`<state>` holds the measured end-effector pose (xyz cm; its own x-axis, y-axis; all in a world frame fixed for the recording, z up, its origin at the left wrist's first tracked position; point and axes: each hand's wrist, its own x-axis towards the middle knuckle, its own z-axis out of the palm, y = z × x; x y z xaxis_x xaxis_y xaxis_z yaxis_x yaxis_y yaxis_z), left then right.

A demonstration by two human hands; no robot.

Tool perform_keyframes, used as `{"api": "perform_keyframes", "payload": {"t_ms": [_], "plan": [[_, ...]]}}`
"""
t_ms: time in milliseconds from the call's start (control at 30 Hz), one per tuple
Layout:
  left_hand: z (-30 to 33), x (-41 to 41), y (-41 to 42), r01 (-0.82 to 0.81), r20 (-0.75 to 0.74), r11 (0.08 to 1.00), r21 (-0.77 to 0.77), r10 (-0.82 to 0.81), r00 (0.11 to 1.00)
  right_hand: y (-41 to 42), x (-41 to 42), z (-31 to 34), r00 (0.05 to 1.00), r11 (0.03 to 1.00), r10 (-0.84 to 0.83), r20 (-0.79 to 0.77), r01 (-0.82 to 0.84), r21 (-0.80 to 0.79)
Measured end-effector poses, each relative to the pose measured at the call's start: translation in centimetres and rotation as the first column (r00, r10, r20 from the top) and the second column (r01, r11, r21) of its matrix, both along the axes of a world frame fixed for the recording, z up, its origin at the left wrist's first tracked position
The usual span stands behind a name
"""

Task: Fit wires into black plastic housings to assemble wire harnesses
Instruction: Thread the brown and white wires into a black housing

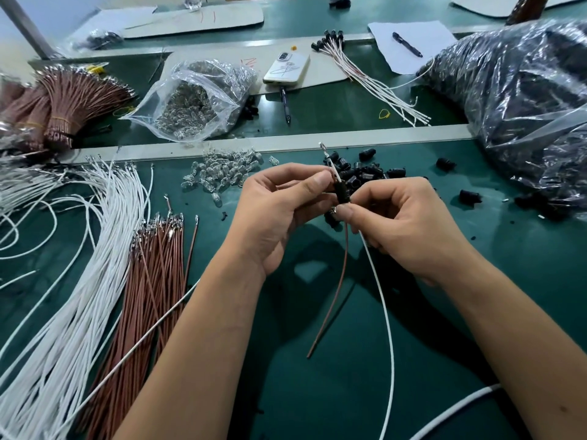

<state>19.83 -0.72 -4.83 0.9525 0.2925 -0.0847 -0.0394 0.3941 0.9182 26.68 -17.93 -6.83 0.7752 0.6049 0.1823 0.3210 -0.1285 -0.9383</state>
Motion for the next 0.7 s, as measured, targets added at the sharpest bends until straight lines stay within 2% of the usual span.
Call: {"api": "perform_keyframes", "payload": {"t_ms": [300,533,700], "plan": [[0.09,-0.14,-0.21,-0.004,-0.010,0.997,0.078,0.005,1.000,0.01,0.03,-0.04,0.999,0.999,0.038,-0.016,-0.038,0.022],[0.12,-0.13,-0.48,-0.053,0.050,0.993,0.103,0.048,0.998,-0.09,0.01,-0.01,0.997,0.998,0.051,-0.060,-0.052,-0.020],[0.00,0.00,-0.56,-0.078,0.059,0.995,0.069,0.074,0.996,-0.18,-0.06,0.26,0.992,0.996,0.070,-0.104,-0.075,-0.047]]}}
